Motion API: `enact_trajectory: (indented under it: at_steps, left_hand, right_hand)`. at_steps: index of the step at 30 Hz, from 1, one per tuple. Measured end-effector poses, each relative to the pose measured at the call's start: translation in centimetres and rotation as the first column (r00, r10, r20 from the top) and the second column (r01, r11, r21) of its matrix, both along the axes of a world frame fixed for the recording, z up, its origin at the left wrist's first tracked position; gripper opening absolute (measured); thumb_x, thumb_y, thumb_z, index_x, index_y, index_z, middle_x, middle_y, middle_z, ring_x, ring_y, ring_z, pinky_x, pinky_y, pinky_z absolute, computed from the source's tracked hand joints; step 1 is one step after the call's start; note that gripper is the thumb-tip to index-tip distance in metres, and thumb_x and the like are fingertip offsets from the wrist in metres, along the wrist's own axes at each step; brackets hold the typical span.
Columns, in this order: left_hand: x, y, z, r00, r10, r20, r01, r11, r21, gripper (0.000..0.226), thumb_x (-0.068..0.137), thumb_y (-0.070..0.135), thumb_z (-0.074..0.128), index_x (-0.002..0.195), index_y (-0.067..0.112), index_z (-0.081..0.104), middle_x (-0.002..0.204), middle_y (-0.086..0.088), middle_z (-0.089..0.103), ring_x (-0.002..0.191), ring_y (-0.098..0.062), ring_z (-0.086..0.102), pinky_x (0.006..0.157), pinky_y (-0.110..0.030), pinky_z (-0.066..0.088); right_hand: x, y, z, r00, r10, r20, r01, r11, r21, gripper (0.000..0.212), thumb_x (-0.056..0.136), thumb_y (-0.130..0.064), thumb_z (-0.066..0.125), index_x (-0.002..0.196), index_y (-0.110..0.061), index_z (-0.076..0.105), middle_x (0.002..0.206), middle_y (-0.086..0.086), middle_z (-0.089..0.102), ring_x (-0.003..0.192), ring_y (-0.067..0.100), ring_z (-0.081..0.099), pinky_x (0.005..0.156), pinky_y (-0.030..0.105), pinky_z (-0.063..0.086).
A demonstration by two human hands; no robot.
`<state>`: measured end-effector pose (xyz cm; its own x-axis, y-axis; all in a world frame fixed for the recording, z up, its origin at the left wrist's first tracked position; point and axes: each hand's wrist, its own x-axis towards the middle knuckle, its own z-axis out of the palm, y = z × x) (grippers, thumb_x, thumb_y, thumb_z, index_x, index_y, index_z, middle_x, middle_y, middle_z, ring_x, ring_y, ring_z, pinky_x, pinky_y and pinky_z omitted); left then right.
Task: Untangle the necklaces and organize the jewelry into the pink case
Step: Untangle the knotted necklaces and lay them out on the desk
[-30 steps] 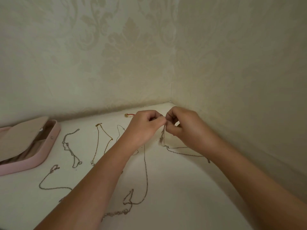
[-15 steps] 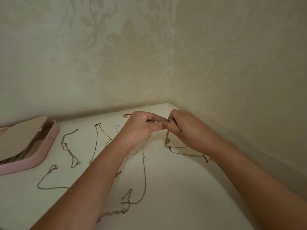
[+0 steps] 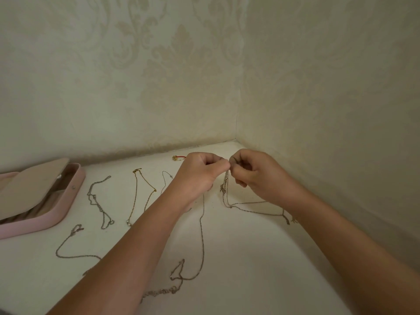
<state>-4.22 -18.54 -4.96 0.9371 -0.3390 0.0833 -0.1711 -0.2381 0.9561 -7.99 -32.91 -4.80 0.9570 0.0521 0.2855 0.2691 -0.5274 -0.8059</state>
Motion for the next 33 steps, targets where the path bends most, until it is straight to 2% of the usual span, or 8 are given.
enact_trajectory:
  at_steps: [3, 5, 8, 12, 17, 21, 26, 33]
  left_hand:
    - [-0.1, -0.3, -0.2, 1.000, -0.007, 0.010, 0.007, 1.000, 0.009, 0.036, 0.084, 0.018, 0.055, 0.051, 0.013, 0.041, 0.056, 0.000, 0.029, 0.050, -0.015, 0.025, 0.050, -0.028, 0.022]
    - [-0.2, -0.5, -0.2, 0.999, -0.033, 0.003, 0.033, 0.999, -0.031, 0.026, 0.086, 0.017, 0.054, 0.063, 0.010, 0.044, 0.062, -0.004, 0.027, 0.055, -0.017, 0.023, 0.051, -0.029, 0.020]
    - [-0.1, -0.4, -0.1, 0.997, -0.070, 0.023, 0.071, 0.996, -0.050, 0.029, 0.091, 0.021, 0.055, 0.064, 0.009, 0.058, 0.065, -0.005, 0.028, 0.057, -0.017, 0.024, 0.050, -0.028, 0.022]
    - [0.1, -0.1, 0.1, 0.994, -0.075, 0.079, 0.080, 0.995, -0.055, 0.028, 0.096, 0.027, 0.054, 0.072, 0.014, 0.062, 0.054, 0.004, 0.033, 0.050, -0.013, 0.027, 0.051, -0.029, 0.025]
    - [0.2, -0.1, 0.2, 0.986, -0.069, 0.148, 0.081, 0.994, -0.075, 0.024, 0.097, 0.028, 0.053, 0.078, 0.016, 0.062, 0.047, 0.014, 0.033, 0.048, -0.009, 0.028, 0.049, -0.026, 0.026]
    - [0.2, 0.0, 0.4, 0.987, -0.088, 0.136, 0.105, 0.987, -0.121, 0.027, 0.098, 0.027, 0.052, 0.092, 0.004, 0.063, 0.051, 0.013, 0.032, 0.050, -0.009, 0.027, 0.049, -0.026, 0.024]
    - [-0.4, -0.6, 0.2, 0.986, -0.088, 0.143, 0.106, 0.987, -0.120, 0.020, 0.097, 0.022, 0.052, 0.080, 0.018, 0.062, 0.044, 0.017, 0.039, 0.046, -0.003, 0.032, 0.049, -0.020, 0.027]
    - [-0.9, -1.3, 0.1, 0.986, 0.011, 0.169, 0.028, 0.973, -0.231, 0.019, 0.095, 0.015, 0.053, 0.078, 0.015, 0.061, 0.043, 0.020, 0.045, 0.045, 0.003, 0.045, 0.049, -0.011, 0.030]
  right_hand:
    - [-0.1, -0.2, 0.1, 0.999, -0.005, 0.041, 0.009, 0.997, -0.082, 0.016, 0.083, -0.006, 0.062, 0.073, -0.017, 0.057, 0.066, -0.005, 0.055, 0.058, 0.004, 0.045, 0.058, 0.016, 0.039]
    - [-0.2, -0.3, 0.0, 0.997, -0.022, 0.070, 0.030, 0.993, -0.112, 0.012, 0.080, -0.004, 0.065, 0.075, -0.013, 0.059, 0.071, 0.004, 0.061, 0.062, 0.007, 0.049, 0.061, 0.021, 0.042]
    - [-0.3, -0.4, 0.3, 0.995, -0.027, 0.094, 0.035, 0.995, -0.089, 0.010, 0.083, -0.007, 0.065, 0.075, -0.011, 0.060, 0.067, -0.003, 0.061, 0.061, 0.006, 0.053, 0.058, 0.021, 0.044]
    - [-0.5, -0.6, 0.9, 0.999, 0.032, 0.030, -0.038, 0.976, 0.214, 0.006, 0.088, -0.001, 0.063, 0.083, -0.001, 0.059, 0.069, -0.003, 0.059, 0.056, 0.002, 0.056, 0.050, 0.009, 0.040]
    - [0.0, -0.8, 0.3, 0.991, 0.132, -0.033, -0.099, 0.868, 0.487, 0.008, 0.086, -0.002, 0.062, 0.083, -0.008, 0.057, 0.070, -0.002, 0.056, 0.064, 0.011, 0.054, 0.060, 0.021, 0.046]
    - [0.3, -0.3, -0.1, 0.971, 0.231, -0.067, -0.115, 0.689, 0.716, 0.009, 0.079, -0.013, 0.065, 0.080, -0.012, 0.056, 0.070, 0.000, 0.053, 0.065, 0.012, 0.050, 0.063, 0.023, 0.044]
    - [0.6, 0.9, -0.5, 0.982, 0.171, -0.084, -0.014, 0.501, 0.865, 0.014, 0.080, -0.002, 0.054, 0.071, -0.010, 0.048, 0.067, -0.001, 0.049, 0.060, 0.011, 0.045, 0.051, 0.020, 0.040]
    - [0.5, 1.9, -0.9, 0.999, -0.053, -0.009, 0.044, 0.710, 0.703, 0.023, 0.089, -0.001, 0.049, 0.069, -0.011, 0.052, 0.084, 0.013, 0.053, 0.083, 0.017, 0.054, 0.069, 0.024, 0.047]
